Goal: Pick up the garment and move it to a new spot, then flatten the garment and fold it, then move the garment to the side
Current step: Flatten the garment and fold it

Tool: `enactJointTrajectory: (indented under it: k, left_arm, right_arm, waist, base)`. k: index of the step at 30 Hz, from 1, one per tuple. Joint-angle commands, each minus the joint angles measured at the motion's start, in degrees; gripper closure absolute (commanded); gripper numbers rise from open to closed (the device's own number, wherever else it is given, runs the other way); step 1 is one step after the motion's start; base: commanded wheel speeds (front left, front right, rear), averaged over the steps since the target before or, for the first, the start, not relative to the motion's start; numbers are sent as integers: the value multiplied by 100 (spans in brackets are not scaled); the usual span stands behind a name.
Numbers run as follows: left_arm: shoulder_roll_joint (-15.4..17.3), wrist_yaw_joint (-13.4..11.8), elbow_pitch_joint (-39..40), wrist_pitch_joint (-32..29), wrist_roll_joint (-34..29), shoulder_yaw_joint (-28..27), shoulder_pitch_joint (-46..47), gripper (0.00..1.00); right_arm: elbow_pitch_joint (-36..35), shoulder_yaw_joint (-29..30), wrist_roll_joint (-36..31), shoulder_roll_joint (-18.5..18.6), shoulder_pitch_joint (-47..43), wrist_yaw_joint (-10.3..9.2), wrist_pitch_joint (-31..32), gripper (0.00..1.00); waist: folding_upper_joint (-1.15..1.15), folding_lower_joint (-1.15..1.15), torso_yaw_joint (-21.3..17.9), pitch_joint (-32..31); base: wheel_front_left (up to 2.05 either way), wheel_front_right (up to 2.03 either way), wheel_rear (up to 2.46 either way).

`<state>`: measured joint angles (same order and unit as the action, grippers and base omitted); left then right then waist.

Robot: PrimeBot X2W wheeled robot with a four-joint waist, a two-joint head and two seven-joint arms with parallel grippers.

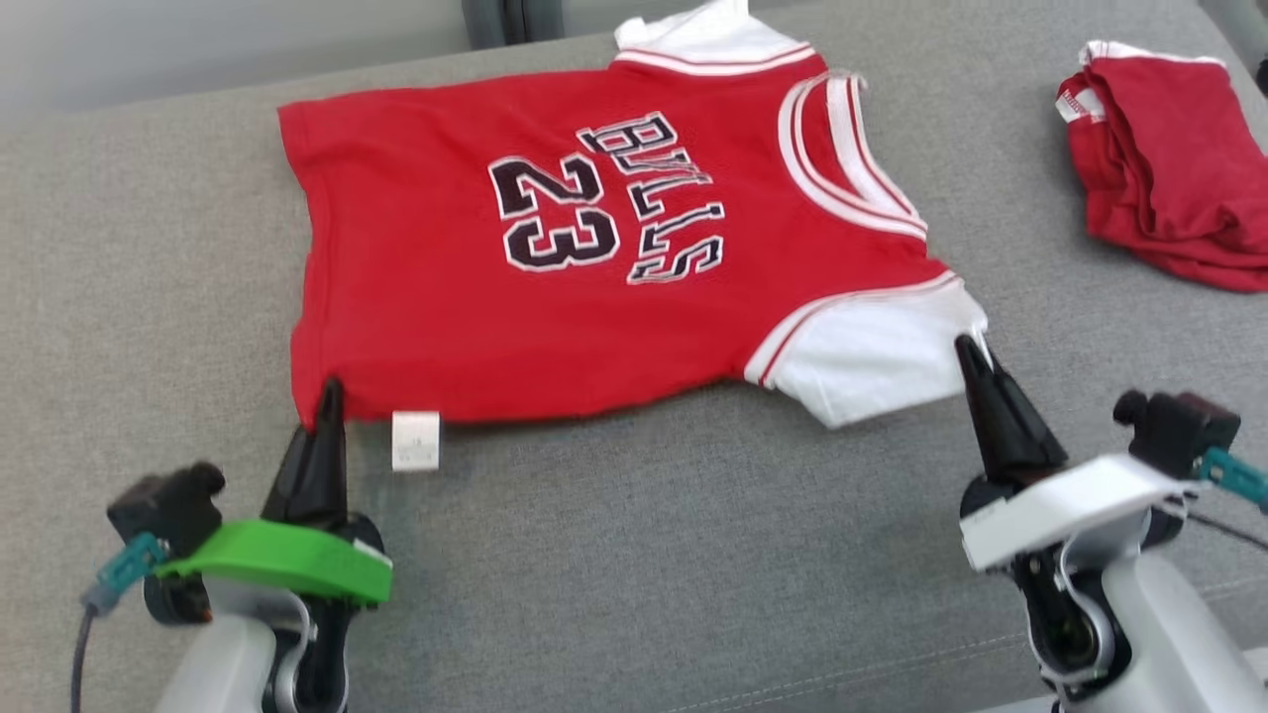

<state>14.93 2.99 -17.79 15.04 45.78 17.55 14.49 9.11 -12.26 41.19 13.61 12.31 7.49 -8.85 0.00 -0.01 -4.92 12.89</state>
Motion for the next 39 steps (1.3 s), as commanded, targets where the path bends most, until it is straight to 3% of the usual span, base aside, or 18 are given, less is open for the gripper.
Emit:
enactJointTrajectory:
  k: [1,12,20,30,39]
  left_arm:
    - [-39,16,15,15,-89,-63,-203,100]
    - [-406,-6,29,15,-286,-356,-1275,100]
    - [-415,-41,39,16,-445,-429,-1665,100]
    - [-510,57,-77,10,-469,-305,-1458,100]
    - [-501,114,-227,-22,-458,-217,-1235,100]
  right_arm:
    - [-138,96,-101,-62,-237,-2,81,100]
    - [-1124,953,-578,-645,-1936,-2,886,100]
    - [-1626,1143,-723,-923,-2879,-2,1413,100]
    - [-1556,1331,-764,-1032,-2527,-2,1465,100]
    - [-1227,1268,-907,-754,-1705,-2,1589,100]
  waist:
    - [0,1,11,-163]
    - [0,1,47,-529]
    - [0,1,134,-608]
    - [0,1,178,-604]
    - [0,1,225,-604]
  base:
    - [0,0,0]
    - [0,0,0]
    - [0,0,0]
    - [0,0,0]
    - [0,0,0]
